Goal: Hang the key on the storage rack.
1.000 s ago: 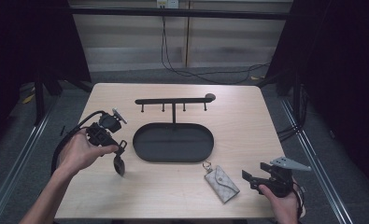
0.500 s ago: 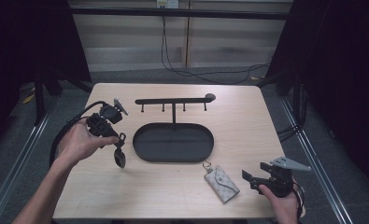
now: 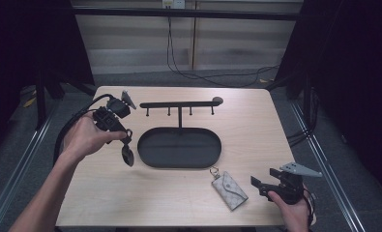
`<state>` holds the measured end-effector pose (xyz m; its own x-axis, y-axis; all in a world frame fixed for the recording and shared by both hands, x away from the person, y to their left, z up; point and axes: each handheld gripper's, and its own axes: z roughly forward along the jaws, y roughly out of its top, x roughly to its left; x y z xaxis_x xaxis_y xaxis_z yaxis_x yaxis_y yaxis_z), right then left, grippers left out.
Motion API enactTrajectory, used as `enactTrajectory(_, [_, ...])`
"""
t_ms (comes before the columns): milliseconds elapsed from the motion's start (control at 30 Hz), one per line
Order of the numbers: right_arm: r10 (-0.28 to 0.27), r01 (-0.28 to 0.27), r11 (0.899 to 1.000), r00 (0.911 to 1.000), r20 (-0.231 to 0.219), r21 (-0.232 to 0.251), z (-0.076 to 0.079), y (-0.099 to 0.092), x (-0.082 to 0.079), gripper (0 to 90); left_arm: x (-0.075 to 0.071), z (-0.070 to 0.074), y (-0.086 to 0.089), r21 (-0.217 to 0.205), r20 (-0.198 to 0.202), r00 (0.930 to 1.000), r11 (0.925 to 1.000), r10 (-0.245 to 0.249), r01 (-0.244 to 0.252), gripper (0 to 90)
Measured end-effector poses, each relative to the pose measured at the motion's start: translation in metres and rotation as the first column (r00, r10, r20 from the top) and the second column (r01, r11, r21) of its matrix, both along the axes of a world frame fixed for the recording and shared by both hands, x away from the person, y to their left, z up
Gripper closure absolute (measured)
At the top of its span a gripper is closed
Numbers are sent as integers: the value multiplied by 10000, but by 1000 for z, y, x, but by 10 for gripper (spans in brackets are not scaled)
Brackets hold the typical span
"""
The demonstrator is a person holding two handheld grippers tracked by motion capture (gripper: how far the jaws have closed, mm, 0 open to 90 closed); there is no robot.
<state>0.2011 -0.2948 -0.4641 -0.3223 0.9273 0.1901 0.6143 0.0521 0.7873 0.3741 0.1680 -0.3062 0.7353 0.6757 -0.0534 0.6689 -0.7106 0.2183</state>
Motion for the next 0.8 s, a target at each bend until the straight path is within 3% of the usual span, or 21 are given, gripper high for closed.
enactTrajectory(467, [34,-34,10000,10000,-42,61,0,0,0,152,19,3,-35,644,-169,9993,9973,-344,354,708])
enactTrajectory(800, [90,-89,9999,9999,-74,107,-1,0,1,153,38,8,-44,434,-210,9998,9991,35,-26,708])
